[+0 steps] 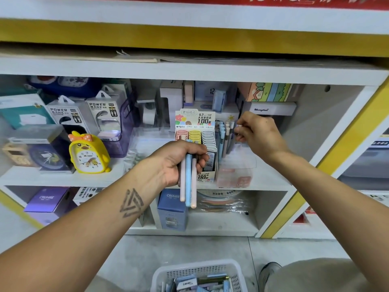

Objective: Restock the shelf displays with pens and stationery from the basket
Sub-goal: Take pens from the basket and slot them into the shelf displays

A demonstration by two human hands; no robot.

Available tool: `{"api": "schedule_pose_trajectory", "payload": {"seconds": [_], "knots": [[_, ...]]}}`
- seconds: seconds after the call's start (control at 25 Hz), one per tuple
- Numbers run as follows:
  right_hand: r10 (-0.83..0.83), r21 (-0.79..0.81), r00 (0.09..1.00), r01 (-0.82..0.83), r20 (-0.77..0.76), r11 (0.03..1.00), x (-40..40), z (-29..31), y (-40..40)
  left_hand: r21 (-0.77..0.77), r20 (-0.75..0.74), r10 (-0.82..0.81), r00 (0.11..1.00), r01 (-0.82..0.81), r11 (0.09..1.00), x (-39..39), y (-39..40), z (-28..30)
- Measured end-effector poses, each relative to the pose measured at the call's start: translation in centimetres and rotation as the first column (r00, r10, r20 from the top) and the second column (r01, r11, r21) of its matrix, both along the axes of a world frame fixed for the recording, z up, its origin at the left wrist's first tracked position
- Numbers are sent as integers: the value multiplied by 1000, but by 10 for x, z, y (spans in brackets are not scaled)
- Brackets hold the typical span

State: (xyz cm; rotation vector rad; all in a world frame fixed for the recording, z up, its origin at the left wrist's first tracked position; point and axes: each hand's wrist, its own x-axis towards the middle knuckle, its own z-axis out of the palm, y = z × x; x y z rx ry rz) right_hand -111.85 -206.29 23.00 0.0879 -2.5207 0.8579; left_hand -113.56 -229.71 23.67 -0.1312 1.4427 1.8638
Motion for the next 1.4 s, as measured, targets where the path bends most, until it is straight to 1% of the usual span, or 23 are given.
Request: {"api": "schedule_pose_trajectory", "payload": {"seconds": [0.04,0.12,0.2,0.24,0.28,0.36,0.4,0.44,0.48,0.52,0.56,0.6,0.68,0.72,0.76,0.8,0.92,0.96,1.0,1.12,1.2,1.28,1.4], "knots": [[-3,53,1000,4,-20,999,0,-2,0,1,0,2,1000,-2,1000,0,0,0],[-20,230,999,28,-34,973,-1,-8,1,1,0,3,1000,-3,1000,0,-1,0],[-71,391,997,50,39,919,-2,-10,1,6,-3,2,1000,-2,1000,0,-2,0],[-98,418,993,61,68,906,-2,-10,-1,8,-3,1,1000,-1,1000,0,-2,1],[-112,411,991,74,70,908,-3,-8,-3,10,-4,2,1000,-2,1000,0,-3,1],[-136,326,990,120,25,938,-1,-2,-11,12,-9,18,1000,-18,1000,-1,-6,2],[-147,234,989,140,16,962,0,3,-18,17,-11,37,999,-36,999,-1,-8,4],[-140,117,989,135,37,984,1,9,-27,31,-10,61,998,-61,998,-2,-10,5],[-100,-19,991,102,83,995,2,15,-39,53,-6,93,996,-93,994,-2,-12,6],[-28,-160,989,51,146,986,3,21,-53,73,-4,137,991,-136,988,-4,-15,7],[67,-278,972,-2,223,961,6,25,-66,89,-6,189,982,-188,978,-6,-19,8],[182,-361,931,-59,317,931,9,29,-78,104,-8,243,970,-241,965,-8,-23,9],[394,-461,769,-147,503,875,15,31,-98,119,22,317,948,-317,941,-13,-34,9],[464,-494,690,-175,555,852,16,30,-105,130,46,334,941,-337,932,-13,-38,10],[506,-523,643,-188,574,832,17,28,-110,142,61,339,939,-344,928,-13,-42,11],[531,-561,628,-176,570,809,16,27,-114,158,62,339,939,-344,925,-12,-45,12],[582,-704,635,-84,508,706,11,25,-126,206,62,328,943,-333,920,-13,-55,13],[586,-721,639,-71,498,690,10,24,-129,223,71,331,941,-339,914,-14,-58,12],[575,-712,649,-74,497,699,9,24,-133,238,80,337,938,-347,907,-14,-60,12],[496,-622,711,-106,498,776,7,22,-144,256,95,340,936,-353,900,-13,-64,14],[477,-605,738,-119,476,787,7,23,-146,273,119,352,929,-371,887,-14,-65,15],[497,-609,739,-149,455,779,9,26,-143,283,151,377,914,-405,869,-16,-65,15],[560,-632,705,-204,435,748,15,33,-128,250,111,387,915,-403,880,-18,-60,16]]}}
